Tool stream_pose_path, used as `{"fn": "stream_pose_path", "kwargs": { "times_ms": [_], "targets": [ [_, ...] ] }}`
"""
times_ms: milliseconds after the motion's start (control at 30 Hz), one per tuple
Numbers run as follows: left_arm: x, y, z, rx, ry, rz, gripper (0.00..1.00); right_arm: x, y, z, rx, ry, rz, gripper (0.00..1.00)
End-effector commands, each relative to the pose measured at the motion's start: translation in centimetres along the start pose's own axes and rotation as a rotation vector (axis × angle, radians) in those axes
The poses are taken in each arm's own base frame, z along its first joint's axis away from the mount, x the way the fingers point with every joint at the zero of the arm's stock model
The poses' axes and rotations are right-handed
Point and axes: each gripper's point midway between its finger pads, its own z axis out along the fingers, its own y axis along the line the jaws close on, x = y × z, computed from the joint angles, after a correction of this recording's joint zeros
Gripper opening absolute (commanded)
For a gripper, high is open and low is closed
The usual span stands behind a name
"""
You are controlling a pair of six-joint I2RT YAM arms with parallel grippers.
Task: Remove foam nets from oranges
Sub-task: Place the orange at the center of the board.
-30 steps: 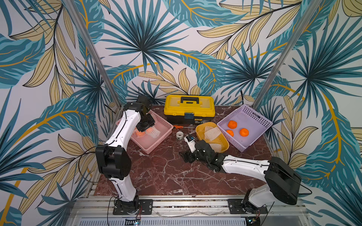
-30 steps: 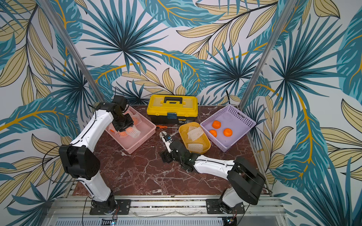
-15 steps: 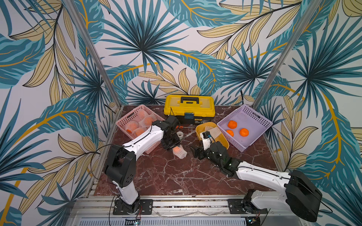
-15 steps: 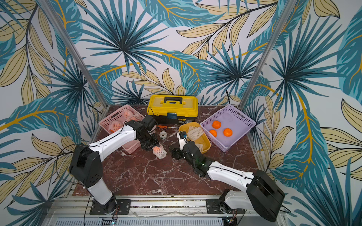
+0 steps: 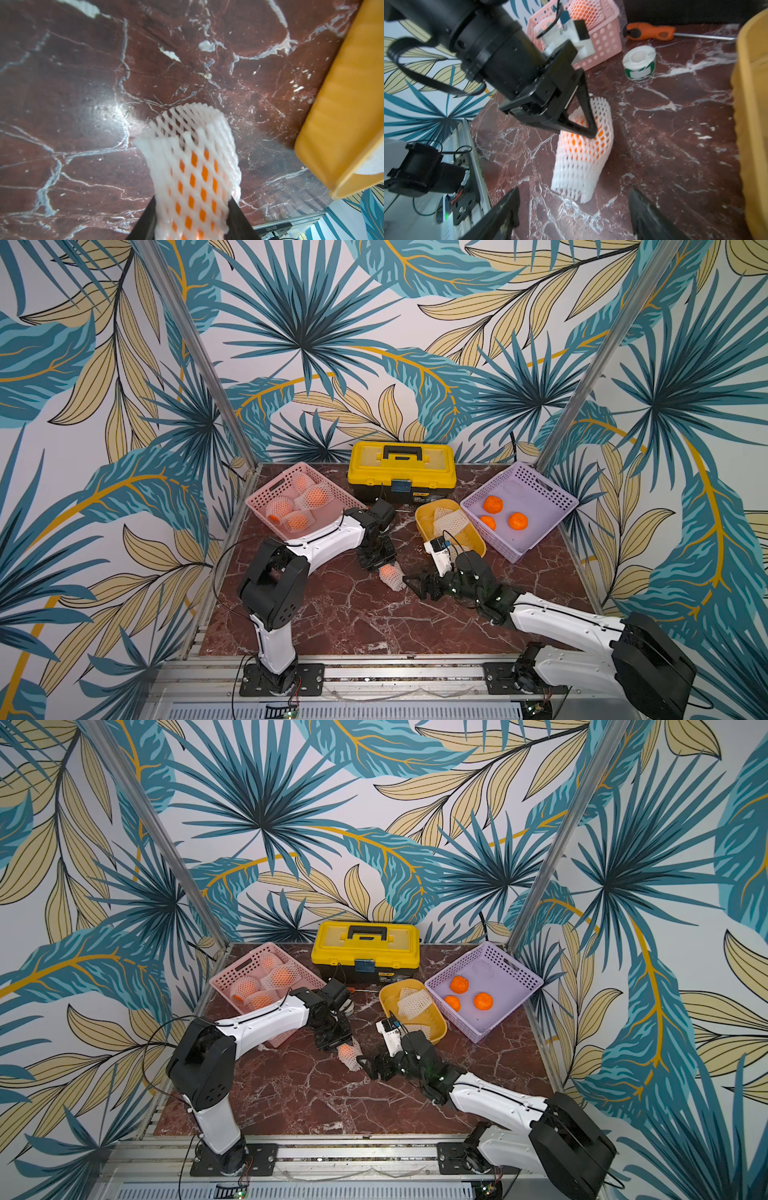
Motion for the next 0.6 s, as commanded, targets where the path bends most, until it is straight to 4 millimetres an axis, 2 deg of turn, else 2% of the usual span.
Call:
{"fn": "stream_pose_path", "kwargs": {
  "times_ms": [0,133,200,233,400,567],
  "targets": [
    [-0.1,-0.3,1.0,0.012,0.015,0.005,0.40,2.4,0.8,0.7,-0.059,0.107,-0.016,0.82],
    [0.1,-0.3,1.6,0.010,0.037,0.006,0.41,3.1,1.0,1.5,-0.051,0.120,-0.071,0.82],
    [0.2,-0.2,1.7,0.008,0.043,0.008,0.43,2.9,0.2,2.0,0.002,0.120,-0.081,0.82],
    [0.1,-0.2,1.8,0.007,0.042,0.007,0.43,3.2,0.6,2.3,0.010,0.132,-0.088,0.82],
    [0.1,-0.3,1.5,0.011,0.036,0.011,0.47,3.3,-1.0,3.8,0.122,0.150,-0.075,0.81],
    [0.3,-0.4,1.6,0.021,0.046,0.010,0.49,3.4,-1.8,4.8,0.178,0.156,-0.088,0.71]
  ]
}}
